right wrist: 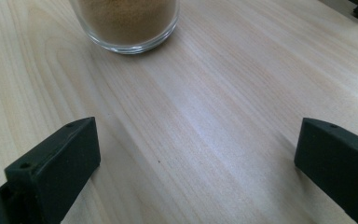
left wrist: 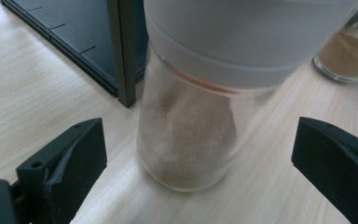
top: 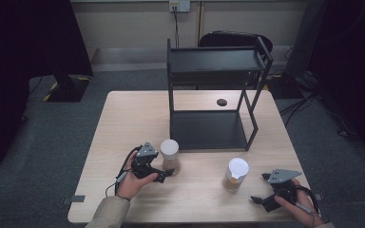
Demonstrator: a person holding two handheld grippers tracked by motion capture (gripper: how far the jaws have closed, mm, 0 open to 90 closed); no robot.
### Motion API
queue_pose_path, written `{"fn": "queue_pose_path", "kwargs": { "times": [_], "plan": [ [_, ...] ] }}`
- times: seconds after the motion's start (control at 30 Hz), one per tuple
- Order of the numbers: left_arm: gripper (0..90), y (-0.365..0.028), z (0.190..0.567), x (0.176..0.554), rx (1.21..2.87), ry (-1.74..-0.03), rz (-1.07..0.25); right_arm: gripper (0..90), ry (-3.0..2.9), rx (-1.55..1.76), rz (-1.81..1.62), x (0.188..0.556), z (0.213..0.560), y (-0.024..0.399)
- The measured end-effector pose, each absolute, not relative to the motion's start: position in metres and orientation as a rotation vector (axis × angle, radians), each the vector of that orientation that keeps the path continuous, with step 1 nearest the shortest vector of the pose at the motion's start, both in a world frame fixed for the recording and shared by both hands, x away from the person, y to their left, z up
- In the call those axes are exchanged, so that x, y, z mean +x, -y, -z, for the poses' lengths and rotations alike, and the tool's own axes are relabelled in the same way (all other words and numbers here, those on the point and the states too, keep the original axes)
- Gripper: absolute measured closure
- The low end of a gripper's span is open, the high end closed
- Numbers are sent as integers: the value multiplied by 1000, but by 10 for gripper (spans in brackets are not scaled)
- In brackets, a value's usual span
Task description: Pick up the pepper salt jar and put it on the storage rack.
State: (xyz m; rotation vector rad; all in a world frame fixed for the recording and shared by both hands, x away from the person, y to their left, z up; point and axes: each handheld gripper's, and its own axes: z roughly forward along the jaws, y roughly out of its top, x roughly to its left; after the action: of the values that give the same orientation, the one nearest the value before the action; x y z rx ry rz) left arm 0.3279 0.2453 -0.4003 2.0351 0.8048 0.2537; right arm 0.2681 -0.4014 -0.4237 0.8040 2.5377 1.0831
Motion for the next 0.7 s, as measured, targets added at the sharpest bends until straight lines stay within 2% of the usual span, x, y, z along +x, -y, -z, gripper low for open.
{"fn": "queue_pose_path", "kwargs": {
  "times": [0.3, 0.7],
  "plan": [
    [28, -242, 400, 334, 2009, -811, -246, 0, -2538, 804, -1083, 268, 424, 401],
    [105, -238, 398, 343, 1999, -807, -228, 0, -2537, 805, -1084, 268, 424, 401]
  ]
}}
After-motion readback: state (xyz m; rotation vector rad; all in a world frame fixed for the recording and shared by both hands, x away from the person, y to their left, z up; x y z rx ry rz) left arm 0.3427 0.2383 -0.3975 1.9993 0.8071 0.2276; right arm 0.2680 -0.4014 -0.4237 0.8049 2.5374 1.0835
